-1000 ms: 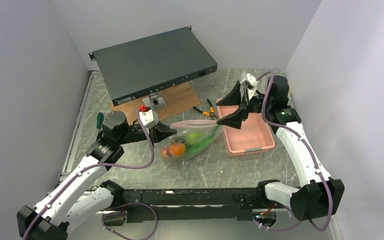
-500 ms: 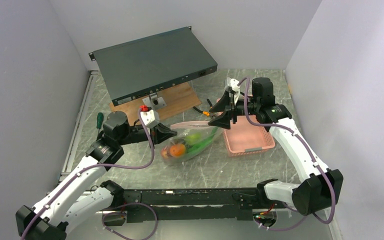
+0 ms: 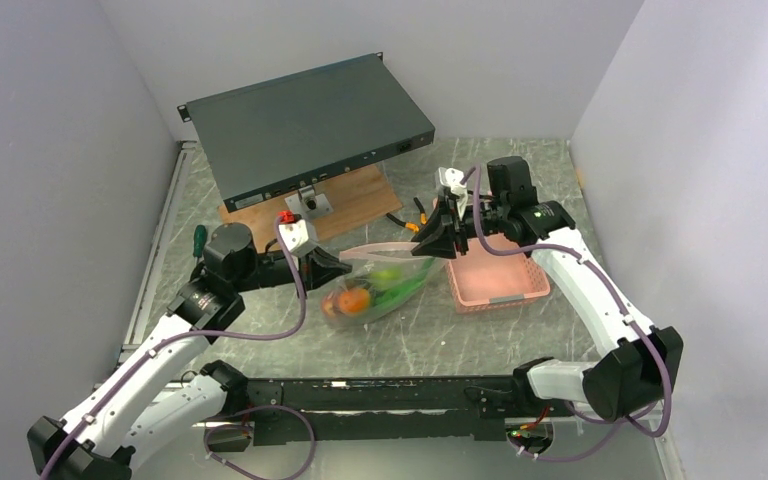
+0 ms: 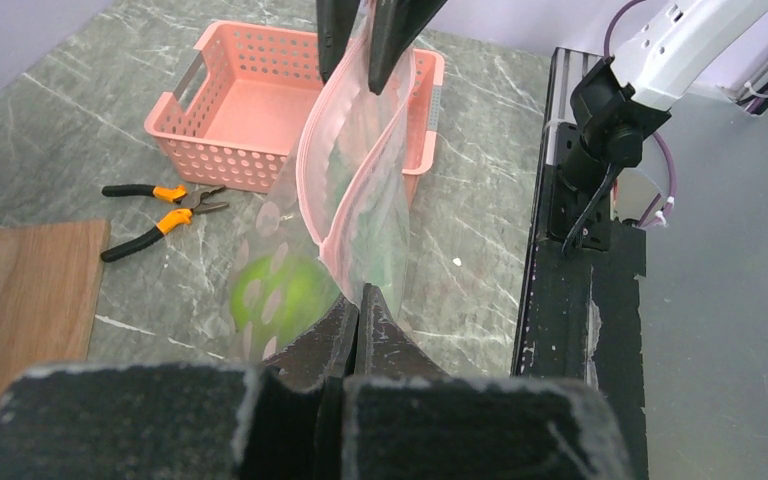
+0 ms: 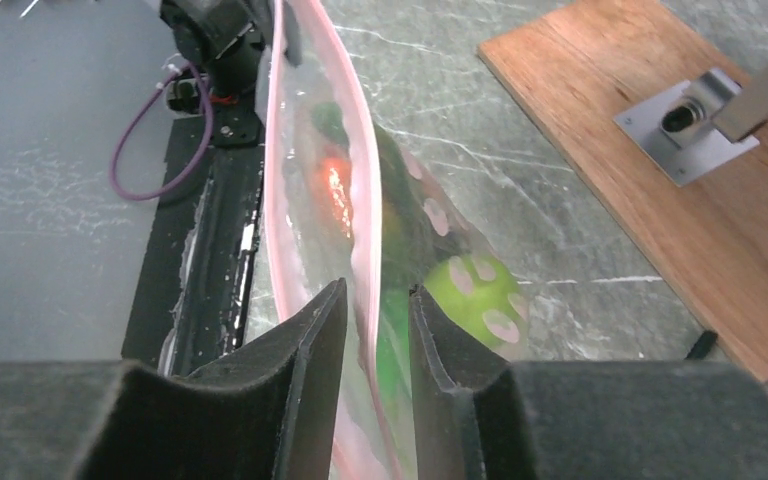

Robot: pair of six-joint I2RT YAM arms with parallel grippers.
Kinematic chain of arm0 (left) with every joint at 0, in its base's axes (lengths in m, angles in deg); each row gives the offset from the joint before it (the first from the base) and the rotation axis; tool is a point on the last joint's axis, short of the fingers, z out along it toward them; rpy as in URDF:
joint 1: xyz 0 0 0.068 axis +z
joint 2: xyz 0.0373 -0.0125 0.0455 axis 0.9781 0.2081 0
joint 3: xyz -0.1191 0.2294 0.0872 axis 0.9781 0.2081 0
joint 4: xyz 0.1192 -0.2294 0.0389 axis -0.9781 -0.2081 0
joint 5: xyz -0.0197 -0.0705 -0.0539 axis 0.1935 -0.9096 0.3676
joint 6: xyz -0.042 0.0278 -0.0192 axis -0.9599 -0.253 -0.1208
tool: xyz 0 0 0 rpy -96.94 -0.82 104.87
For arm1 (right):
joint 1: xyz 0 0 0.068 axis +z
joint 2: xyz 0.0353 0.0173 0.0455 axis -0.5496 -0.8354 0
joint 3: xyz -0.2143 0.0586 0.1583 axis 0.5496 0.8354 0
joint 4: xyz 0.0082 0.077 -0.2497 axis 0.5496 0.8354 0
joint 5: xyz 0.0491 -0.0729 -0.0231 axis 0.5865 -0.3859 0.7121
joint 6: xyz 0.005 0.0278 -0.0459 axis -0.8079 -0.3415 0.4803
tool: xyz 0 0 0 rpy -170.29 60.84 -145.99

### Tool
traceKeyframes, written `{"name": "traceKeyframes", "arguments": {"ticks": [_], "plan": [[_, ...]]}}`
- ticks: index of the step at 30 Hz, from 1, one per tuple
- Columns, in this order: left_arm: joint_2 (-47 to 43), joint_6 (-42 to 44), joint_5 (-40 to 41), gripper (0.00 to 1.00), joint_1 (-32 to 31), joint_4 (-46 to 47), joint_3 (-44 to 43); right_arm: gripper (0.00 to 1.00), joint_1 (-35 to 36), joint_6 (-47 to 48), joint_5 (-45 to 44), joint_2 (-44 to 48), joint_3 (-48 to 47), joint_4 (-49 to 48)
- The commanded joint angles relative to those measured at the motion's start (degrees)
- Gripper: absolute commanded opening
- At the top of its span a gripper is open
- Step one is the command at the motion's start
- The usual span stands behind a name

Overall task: Open the zip-top bag and remove the fake food
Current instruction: Open the zipper of the food storage bag at the center of the board.

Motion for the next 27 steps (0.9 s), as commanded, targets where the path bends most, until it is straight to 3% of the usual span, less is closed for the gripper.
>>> {"name": "traceKeyframes", "arguments": {"ticks": [1, 4, 7, 10, 12, 16, 18, 20, 22, 27], "plan": [[-1.11, -0.40, 0.45, 0.00, -0.16, -0.51, -2.74, 0.30, 0.32, 7.87, 6.23, 1.08, -3.70, 6.32], [-0.78, -0.41, 0.23, 0.00, -0.19, -1.07, -3.23, 0.27, 0.52, 8.83, 6.33, 1.47, -3.86, 7.21], [-0.35, -1.38, -0.14, 0.00, -0.16, -1.72, -3.93, 0.03, 0.96, 8.22, 4.85, 1.28, -3.94, 6.65], [-0.63, -3.00, 0.00, 0.05, -0.17, -2.30, -4.61, 0.00, 1.63, 7.68, 3.27, 0.87, -4.03, 6.19], [-1.36, -3.77, 0.37, 0.22, -0.16, -2.46, -4.83, 0.00, 1.88, 7.31, 2.62, 0.97, -4.02, 5.82], [-3.85, -7.15, 0.48, 0.78, -0.16, -2.30, -5.61, 0.00, 1.97, 7.91, 2.36, 1.56, -4.08, 6.13], [-5.01, -10.45, 3.50, 0.92, -0.02, -3.38, -8.29, 0.00, 1.98, 8.71, 2.48, 1.91, -4.04, 6.54], [-3.97, -13.69, 7.99, 0.99, 0.12, -8.49, -12.96, 0.00, 2.02, 9.76, 3.10, 2.07, -3.97, 7.26], [-0.85, -16.20, 10.54, 1.00, 0.30, -14.50, -20.34, 0.00, 2.40, 10.76, 3.85, 2.04, -3.91, 7.92], [11.45, -21.32, 7.53, 1.00, -0.13, -23.15, -31.59, 0.00, 3.07, 12.85, 5.17, 2.03, -3.62, 9.05]]}}
